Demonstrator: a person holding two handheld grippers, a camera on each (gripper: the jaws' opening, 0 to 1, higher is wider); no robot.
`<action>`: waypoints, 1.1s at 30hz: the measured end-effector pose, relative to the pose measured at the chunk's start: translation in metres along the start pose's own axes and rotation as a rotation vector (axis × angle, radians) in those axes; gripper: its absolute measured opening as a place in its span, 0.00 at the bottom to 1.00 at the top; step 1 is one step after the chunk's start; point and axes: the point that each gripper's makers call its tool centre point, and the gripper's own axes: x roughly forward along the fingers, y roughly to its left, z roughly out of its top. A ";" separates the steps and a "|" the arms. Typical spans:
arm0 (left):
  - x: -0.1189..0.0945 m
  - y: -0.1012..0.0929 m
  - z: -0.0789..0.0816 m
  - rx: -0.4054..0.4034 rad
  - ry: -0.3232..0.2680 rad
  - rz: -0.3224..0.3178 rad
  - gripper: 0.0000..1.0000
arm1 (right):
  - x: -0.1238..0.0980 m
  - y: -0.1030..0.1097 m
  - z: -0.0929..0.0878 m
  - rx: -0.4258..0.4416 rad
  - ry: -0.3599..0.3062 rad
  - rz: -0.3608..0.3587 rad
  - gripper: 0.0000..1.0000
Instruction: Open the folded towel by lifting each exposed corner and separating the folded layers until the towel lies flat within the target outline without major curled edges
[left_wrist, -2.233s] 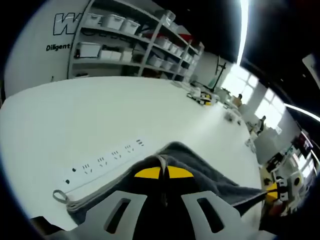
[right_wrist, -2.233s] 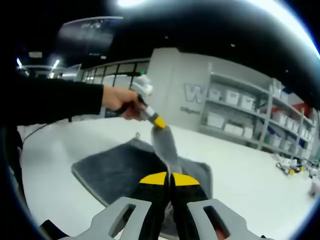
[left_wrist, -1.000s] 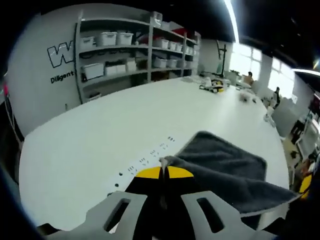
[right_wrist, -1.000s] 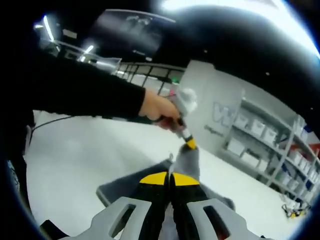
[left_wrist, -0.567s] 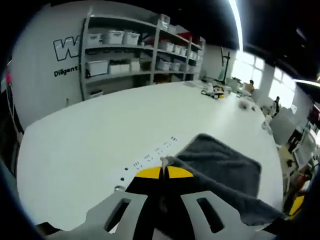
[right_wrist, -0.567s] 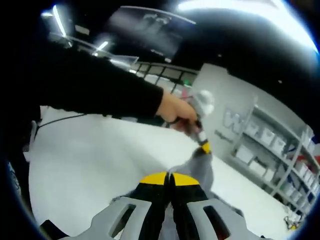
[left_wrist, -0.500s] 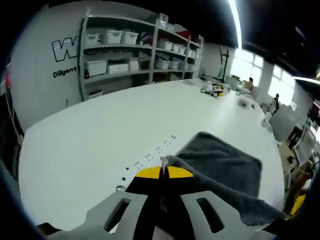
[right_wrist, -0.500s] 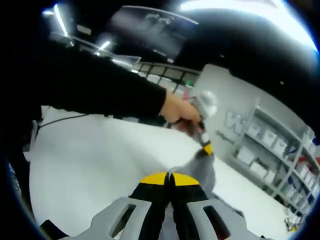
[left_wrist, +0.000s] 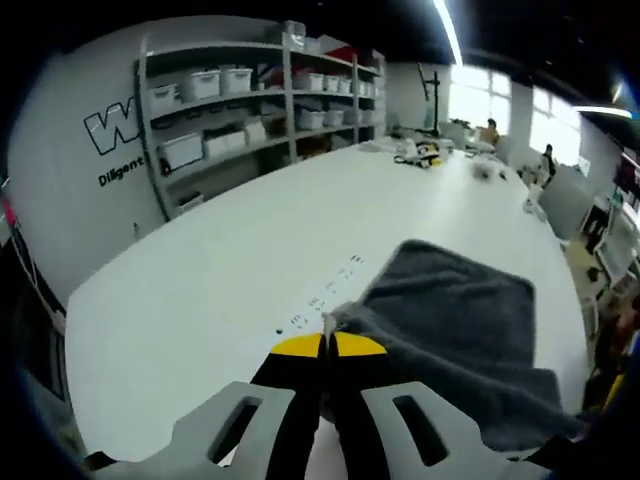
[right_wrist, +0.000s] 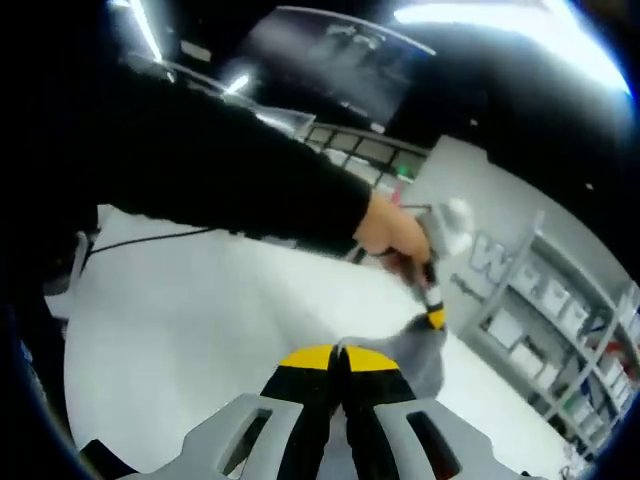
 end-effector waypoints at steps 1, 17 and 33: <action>-0.003 0.000 -0.002 0.005 0.001 0.005 0.01 | 0.002 0.001 0.002 -0.005 0.002 -0.001 0.00; -0.028 0.018 -0.022 0.038 0.025 0.056 0.01 | 0.019 0.018 0.025 -0.067 -0.007 0.034 0.00; -0.063 0.050 -0.046 0.040 0.037 0.122 0.01 | 0.040 0.042 0.046 -0.108 -0.036 0.093 0.00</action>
